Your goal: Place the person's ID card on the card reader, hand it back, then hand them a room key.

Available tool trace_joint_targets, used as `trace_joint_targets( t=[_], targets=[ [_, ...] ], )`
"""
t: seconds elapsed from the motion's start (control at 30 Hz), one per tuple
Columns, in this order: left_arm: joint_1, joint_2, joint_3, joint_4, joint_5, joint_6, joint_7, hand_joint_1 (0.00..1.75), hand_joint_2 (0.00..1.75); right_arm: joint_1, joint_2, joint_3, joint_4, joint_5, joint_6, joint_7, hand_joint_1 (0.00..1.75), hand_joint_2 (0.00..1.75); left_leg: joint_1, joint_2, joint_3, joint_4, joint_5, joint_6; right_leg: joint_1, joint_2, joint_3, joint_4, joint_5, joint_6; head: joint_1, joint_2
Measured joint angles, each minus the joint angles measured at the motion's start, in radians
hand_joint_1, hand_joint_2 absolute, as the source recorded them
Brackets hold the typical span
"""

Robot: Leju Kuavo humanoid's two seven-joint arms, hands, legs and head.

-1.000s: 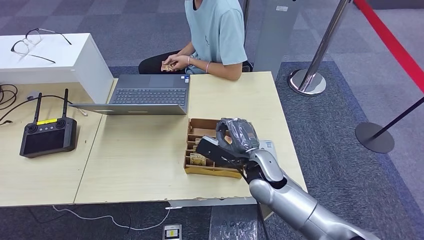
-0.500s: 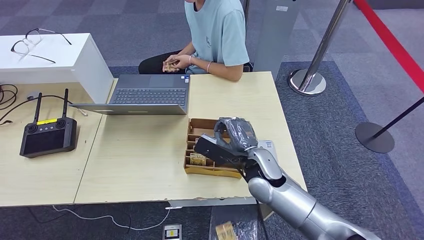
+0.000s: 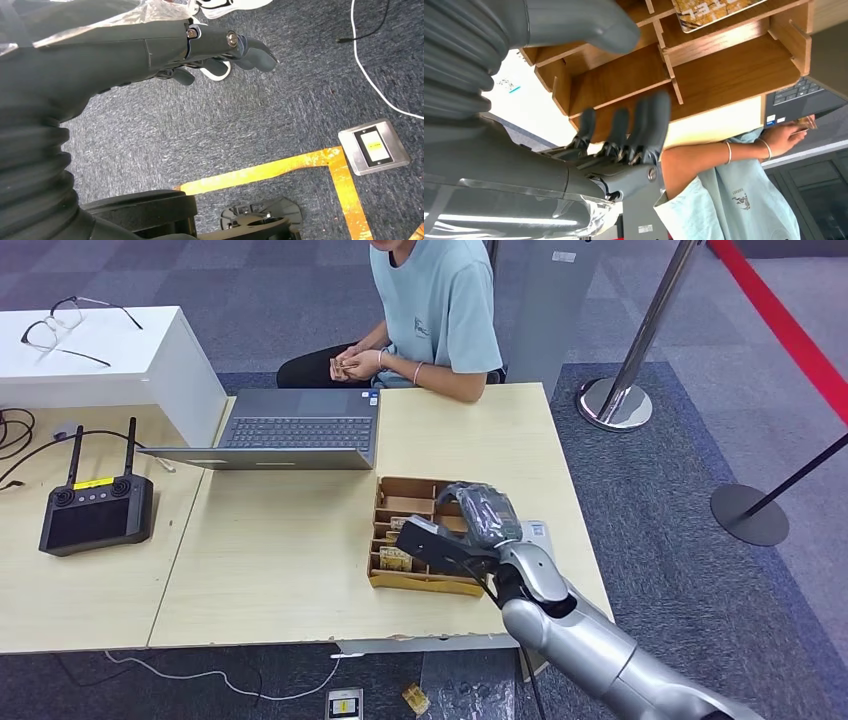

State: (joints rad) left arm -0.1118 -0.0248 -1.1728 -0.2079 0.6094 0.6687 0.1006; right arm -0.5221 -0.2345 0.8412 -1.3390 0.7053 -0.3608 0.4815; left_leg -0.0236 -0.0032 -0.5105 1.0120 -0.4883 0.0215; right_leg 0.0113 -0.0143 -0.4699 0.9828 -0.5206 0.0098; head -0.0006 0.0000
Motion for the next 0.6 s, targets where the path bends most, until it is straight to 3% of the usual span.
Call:
trace_joint_targets(
  t=[0.37,0.6],
  targets=[
    [0.000,0.000,-0.007,0.000,-0.009,0.000,-0.005,0.00,1.75,0.002,0.022,0.014,0.021,0.001,0.005,-0.019,0.88,1.75,0.000,0.000,0.000,0.000,0.000,0.000,0.000,0.000,0.000,0.000,0.000,0.000,0.000,0.000],
    [-0.001,0.000,-0.012,0.000,-0.013,-0.001,0.000,0.00,1.75,0.000,0.045,0.024,0.035,0.002,0.012,-0.035,1.19,1.75,0.000,0.000,0.000,0.000,0.000,0.000,0.000,0.000,0.000,0.000,0.000,0.000,0.000,0.000]
  ],
)
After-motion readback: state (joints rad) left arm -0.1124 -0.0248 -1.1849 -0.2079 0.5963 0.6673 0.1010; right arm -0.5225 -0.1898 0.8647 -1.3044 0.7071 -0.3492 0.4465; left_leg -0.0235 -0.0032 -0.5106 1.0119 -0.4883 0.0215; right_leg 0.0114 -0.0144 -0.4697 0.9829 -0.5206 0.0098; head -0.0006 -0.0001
